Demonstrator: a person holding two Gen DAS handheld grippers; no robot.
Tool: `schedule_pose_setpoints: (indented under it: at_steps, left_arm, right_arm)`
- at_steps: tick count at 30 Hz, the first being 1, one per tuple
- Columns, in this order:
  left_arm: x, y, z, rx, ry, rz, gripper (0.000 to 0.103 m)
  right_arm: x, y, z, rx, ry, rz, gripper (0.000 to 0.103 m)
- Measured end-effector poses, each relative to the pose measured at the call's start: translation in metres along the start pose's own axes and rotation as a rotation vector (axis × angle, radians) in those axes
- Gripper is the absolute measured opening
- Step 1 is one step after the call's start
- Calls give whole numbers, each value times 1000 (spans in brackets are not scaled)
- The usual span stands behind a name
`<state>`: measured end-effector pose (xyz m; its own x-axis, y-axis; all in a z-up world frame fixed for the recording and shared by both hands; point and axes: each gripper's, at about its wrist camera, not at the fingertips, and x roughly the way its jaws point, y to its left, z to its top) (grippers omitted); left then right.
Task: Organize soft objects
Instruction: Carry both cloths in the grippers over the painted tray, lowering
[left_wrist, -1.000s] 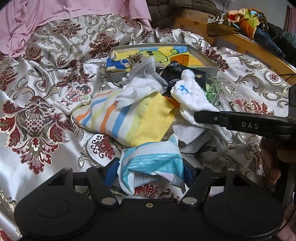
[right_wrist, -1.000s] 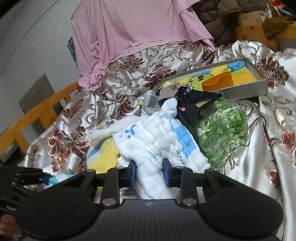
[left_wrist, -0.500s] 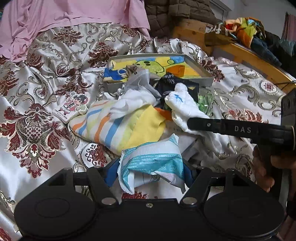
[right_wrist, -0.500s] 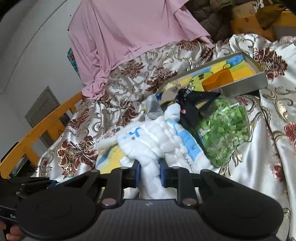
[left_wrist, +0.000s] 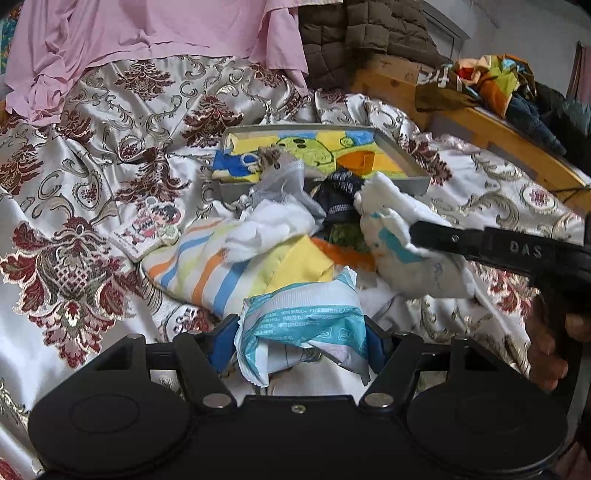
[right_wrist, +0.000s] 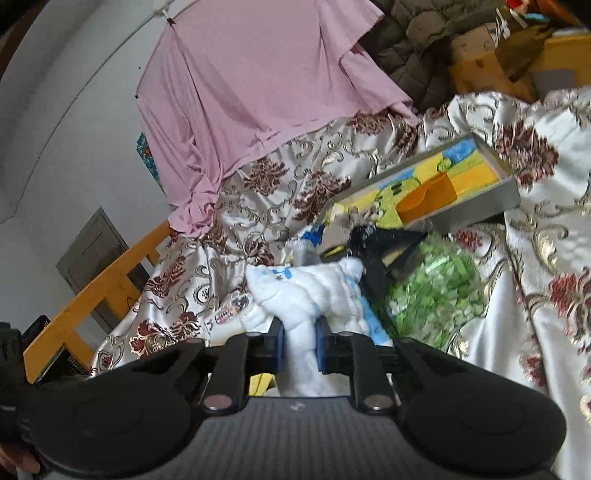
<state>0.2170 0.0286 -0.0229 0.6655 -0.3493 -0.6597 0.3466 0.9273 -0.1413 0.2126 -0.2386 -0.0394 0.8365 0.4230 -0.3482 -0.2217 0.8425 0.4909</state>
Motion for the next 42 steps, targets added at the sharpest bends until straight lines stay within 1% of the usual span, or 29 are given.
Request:
schedule_pose_setpoints:
  at_steps: [6, 11, 15, 18, 21, 25, 27, 30, 32, 35, 38, 42]
  left_arm:
    - [-4, -7, 22, -17, -49, 8, 69]
    - [-4, -13, 45, -21, -88, 21, 70]
    - [6, -17, 74, -39, -131, 33, 70]
    - [22, -20, 103, -62, -173, 37, 70]
    - [47, -24, 136, -65, -210, 43, 70]
    - [92, -29, 175, -41, -236, 49, 70]
    - [122, -32, 196, -38, -244, 53, 70]
    - [166, -33, 218, -50, -240, 61, 70]
    - [195, -34, 228, -52, -229, 73, 70]
    - [234, -34, 237, -50, -196, 101, 70]
    - [263, -32, 237, -61, -150, 112, 70]
    - [289, -29, 232, -74, -81, 114, 70]
  right_arm:
    - [-13, 5, 7, -17, -38, 8, 18]
    - [-24, 9, 21, -34, -75, 11, 17]
    - [-26, 6, 48, -49, -116, 19, 17]
    - [-22, -2, 73, -76, -140, 16, 17]
    - [-9, -13, 103, -116, -155, 1, 17]
    - [20, -39, 143, -121, -155, -25, 17]
    - [42, -55, 162, -131, -142, -55, 17]
    - [75, -77, 181, -154, -117, -116, 17]
    - [101, -94, 192, -150, -89, -150, 17]
    - [130, -113, 198, -140, -46, -187, 17]
    - [153, -130, 197, -128, 1, -220, 17]
    - [170, -141, 192, -119, 46, -247, 17]
